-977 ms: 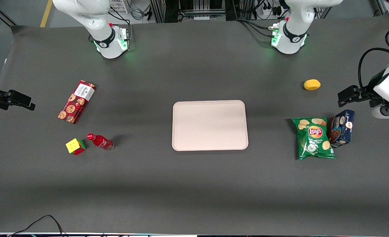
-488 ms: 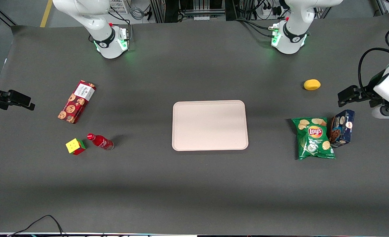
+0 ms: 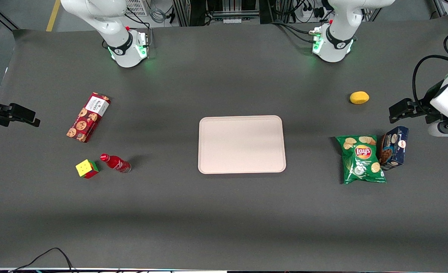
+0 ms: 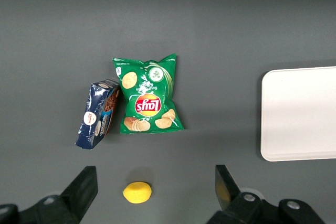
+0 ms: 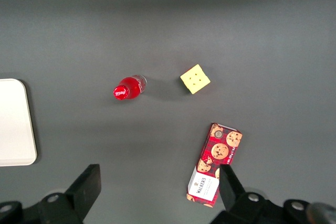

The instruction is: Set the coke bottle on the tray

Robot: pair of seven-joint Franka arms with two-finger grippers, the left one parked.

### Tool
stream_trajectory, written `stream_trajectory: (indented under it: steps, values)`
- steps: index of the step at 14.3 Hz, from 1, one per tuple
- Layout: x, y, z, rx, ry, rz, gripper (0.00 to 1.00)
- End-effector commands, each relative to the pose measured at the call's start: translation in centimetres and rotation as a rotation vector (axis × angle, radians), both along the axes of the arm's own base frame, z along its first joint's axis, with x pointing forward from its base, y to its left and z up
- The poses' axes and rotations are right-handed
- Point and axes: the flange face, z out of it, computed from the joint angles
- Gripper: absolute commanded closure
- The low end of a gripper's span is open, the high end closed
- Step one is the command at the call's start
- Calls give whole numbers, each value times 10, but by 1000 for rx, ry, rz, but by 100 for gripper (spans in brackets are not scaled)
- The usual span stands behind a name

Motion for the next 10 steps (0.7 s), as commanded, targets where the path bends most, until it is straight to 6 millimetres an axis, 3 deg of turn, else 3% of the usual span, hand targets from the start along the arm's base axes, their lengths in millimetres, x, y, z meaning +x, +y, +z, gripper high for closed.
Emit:
stream_trajectory:
  steps: [1,6,10]
  values:
    - [0,-6,3,16,-1,23,0]
    - [-1,3,4,15,-1,36,0]
    - [-4,42,3,17,27,104,0]
